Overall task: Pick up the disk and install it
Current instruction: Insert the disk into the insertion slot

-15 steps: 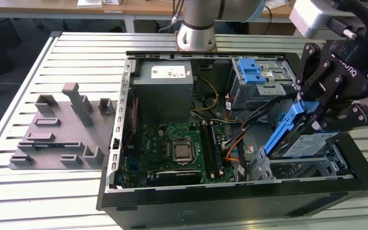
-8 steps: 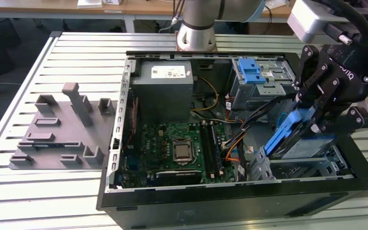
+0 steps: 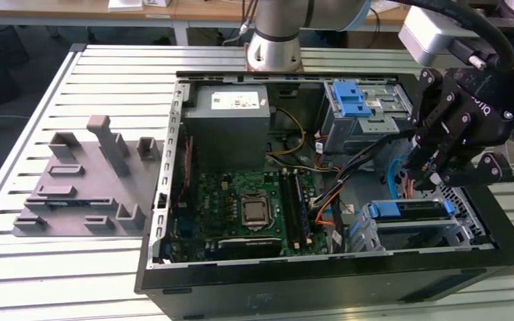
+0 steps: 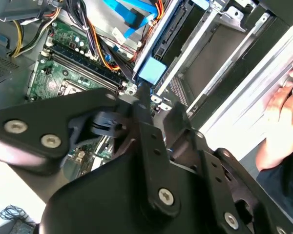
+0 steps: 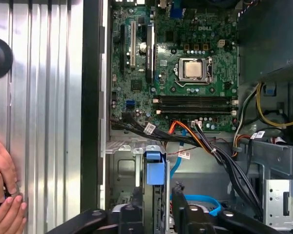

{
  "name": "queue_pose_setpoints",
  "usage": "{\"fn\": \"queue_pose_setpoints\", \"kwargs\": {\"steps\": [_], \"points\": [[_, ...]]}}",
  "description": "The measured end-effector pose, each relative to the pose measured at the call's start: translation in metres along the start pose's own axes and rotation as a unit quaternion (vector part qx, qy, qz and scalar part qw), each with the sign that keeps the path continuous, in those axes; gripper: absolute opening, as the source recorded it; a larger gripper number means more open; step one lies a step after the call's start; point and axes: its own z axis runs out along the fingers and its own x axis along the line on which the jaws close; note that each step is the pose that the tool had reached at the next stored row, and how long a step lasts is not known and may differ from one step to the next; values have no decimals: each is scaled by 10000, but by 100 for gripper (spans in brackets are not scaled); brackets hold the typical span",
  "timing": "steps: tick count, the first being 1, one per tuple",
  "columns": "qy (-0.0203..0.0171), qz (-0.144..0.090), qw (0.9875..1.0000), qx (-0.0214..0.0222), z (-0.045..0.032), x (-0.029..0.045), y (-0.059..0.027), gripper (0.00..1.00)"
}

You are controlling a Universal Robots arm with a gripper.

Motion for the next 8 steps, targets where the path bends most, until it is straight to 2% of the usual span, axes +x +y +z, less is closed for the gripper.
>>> {"fn": "queue_pose_setpoints", "kwargs": {"steps": [1,3,4,5,6,8], "points": [[0,0,10000,0,7,0,0,36],[0,-3,10000,0,18,0,0,24],[0,-5,10000,0,24,0,-1,24],[0,-7,10000,0,29,0,-1,18],[0,-11,10000,0,37,0,-1,18],[1,-17,10000,0,54,0,-1,11]]}}
